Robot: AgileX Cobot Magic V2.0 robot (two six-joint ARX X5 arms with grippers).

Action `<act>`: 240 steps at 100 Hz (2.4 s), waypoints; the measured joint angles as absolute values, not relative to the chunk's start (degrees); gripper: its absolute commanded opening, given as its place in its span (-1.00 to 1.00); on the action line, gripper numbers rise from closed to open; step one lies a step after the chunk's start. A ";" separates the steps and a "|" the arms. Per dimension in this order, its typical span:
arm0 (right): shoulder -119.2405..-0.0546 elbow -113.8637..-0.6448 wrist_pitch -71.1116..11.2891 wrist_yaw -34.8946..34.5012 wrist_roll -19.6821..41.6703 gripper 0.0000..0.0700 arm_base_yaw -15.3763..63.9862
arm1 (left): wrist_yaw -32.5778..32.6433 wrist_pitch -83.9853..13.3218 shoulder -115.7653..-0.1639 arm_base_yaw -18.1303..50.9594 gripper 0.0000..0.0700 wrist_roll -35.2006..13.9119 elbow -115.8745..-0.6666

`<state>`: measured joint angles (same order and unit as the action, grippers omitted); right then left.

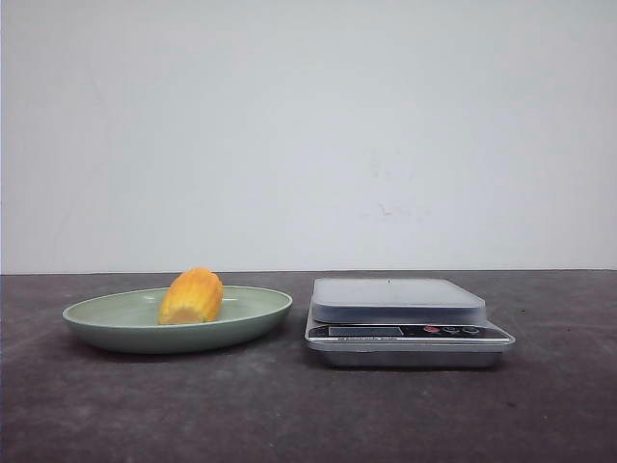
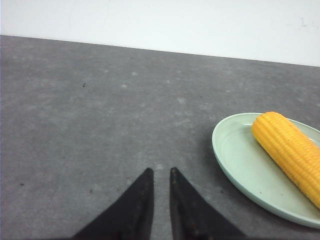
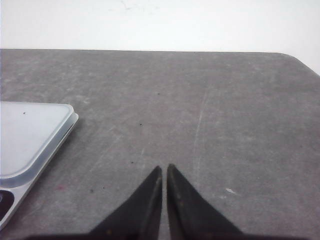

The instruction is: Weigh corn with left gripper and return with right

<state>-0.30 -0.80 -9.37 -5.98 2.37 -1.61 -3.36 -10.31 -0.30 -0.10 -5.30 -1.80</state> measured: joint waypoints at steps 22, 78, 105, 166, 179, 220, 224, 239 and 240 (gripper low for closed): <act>-0.30 -0.80 -9.41 -5.96 3.46 -0.97 -1.15 | -3.38 -10.31 -0.30 -0.10 -0.95 -5.30 -1.80; -0.30 -0.80 -9.39 -6.04 4.86 -0.98 -0.47 | -3.36 -10.04 -0.30 -0.10 -0.97 -9.21 -1.80; -3.36 -8.03 -9.76 -7.42 12.49 -0.99 -0.47 | -3.60 -2.35 -2.35 -0.10 -0.96 -22.17 -5.52; -30.68 -51.86 -23.88 -9.41 12.29 0.48 0.97 | -11.77 -18.96 -38.54 0.62 0.47 -16.80 -56.80; -33.43 -54.83 -27.24 -10.50 11.66 0.48 3.03 | -12.47 -21.06 -44.88 4.64 0.47 -16.03 -62.41; -35.31 -55.68 -32.08 -10.79 10.24 0.48 4.93 | -5.41 -21.43 -73.78 20.05 0.46 -16.27 -63.20; -35.27 -55.68 -32.03 -10.79 10.24 0.48 4.93 | -3.75 -21.12 -76.09 21.06 0.46 -16.56 -63.22; -35.24 -55.68 -32.05 -10.79 10.20 0.48 4.93 | -0.67 -21.52 -85.23 23.81 0.46 -18.11 -63.22; -35.24 -55.68 -32.05 -10.81 10.20 0.48 4.93 | -0.54 -21.58 -85.73 23.99 0.46 -18.22 -63.22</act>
<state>-35.24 -55.68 -32.05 -10.81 10.20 4.93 -0.54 -21.58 -85.73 23.99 -18.22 -63.22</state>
